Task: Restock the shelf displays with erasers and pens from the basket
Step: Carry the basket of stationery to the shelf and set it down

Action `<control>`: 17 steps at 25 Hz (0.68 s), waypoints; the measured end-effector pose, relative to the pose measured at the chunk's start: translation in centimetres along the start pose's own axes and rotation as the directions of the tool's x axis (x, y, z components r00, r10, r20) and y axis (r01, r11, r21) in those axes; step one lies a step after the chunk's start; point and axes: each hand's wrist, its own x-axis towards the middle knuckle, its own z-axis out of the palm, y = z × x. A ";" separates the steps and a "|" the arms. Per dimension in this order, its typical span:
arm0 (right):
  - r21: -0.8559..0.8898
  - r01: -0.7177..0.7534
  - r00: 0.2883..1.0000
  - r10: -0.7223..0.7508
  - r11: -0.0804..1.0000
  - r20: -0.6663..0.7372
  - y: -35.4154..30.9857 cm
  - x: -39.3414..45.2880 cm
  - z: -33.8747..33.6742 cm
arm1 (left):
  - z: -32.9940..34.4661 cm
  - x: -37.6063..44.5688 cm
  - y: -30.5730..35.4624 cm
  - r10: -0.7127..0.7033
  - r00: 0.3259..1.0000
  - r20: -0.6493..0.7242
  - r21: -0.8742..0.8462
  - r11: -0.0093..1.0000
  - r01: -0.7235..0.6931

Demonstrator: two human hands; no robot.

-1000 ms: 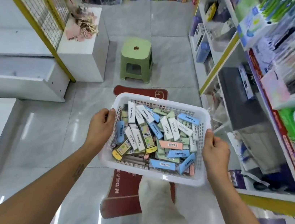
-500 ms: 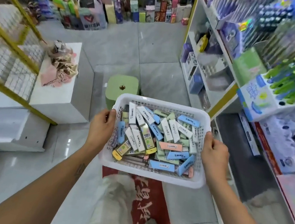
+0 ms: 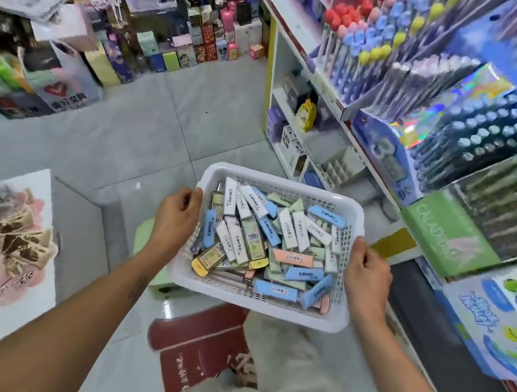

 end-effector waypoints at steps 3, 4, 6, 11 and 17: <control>0.045 0.006 1.000 -0.005 0.999 -0.020 -2.9 6.1 4.4 | 1.7 8.5 1.7 0.019 1.000 -0.004 0.055 0.998 -0.018; 0.049 0.004 0.999 -0.002 0.999 -0.033 -3.8 8.0 5.7 | 2.3 11.2 2.5 0.014 1.000 0.008 0.069 0.997 -0.015; 0.066 -0.033 0.998 0.036 0.997 -0.045 -5.3 11.3 8.1 | 3.0 16.1 3.7 -0.003 1.000 0.030 0.089 0.996 0.000; 0.124 -0.153 0.988 0.155 0.980 -0.011 -8.9 16.6 12.6 | 3.2 25.6 6.4 0.016 0.996 0.092 0.122 0.992 -0.027; 0.143 -0.220 0.972 0.230 0.965 -0.057 -10.7 20.7 19.0 | 4.7 35.5 5.4 0.056 0.982 0.180 0.152 0.985 -0.084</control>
